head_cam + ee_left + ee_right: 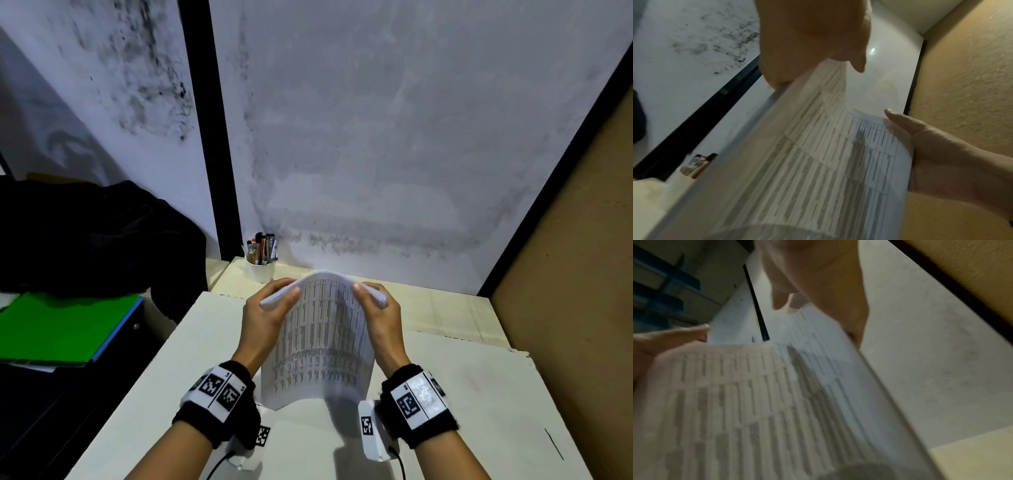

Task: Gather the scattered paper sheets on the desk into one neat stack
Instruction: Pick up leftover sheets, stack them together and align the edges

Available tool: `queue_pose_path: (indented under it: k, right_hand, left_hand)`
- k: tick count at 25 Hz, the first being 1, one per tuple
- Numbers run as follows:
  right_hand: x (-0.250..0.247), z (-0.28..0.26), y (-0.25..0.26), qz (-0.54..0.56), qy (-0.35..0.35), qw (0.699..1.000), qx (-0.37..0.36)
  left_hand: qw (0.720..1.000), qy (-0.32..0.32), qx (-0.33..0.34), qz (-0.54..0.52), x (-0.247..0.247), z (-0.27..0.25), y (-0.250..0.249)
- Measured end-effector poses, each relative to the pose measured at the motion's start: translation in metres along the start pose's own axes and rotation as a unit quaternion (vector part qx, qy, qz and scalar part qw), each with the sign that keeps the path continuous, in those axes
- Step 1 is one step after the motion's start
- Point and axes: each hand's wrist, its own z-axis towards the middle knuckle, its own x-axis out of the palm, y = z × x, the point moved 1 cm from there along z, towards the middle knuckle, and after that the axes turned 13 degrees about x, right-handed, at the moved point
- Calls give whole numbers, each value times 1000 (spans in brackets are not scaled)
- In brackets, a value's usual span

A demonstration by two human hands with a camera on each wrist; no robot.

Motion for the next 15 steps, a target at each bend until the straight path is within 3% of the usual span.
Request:
queue_pose_path:
  k: [2,4,8,10,15]
  right_hand:
    - [-4,-2,-12,-20,43,999,17]
    - [-11,-6,-15,-22,35,999,27]
    - [-24,-10,-6,-5,69,998,-4]
    - [-25,-11,-6,-29,85,996,-7]
    - [-23,-14,-4,-30,75,997,-1]
  left_hand:
    - [999,23,-44,-7,-5,-4,10]
    - [997,16,-78,-18,-13,-4,12]
    - [996,62,-38,-55,-34,3,1]
    - [991,106,-61,-44,-37,0,2]
    - [990,108,-84,-32,-38,3,6]
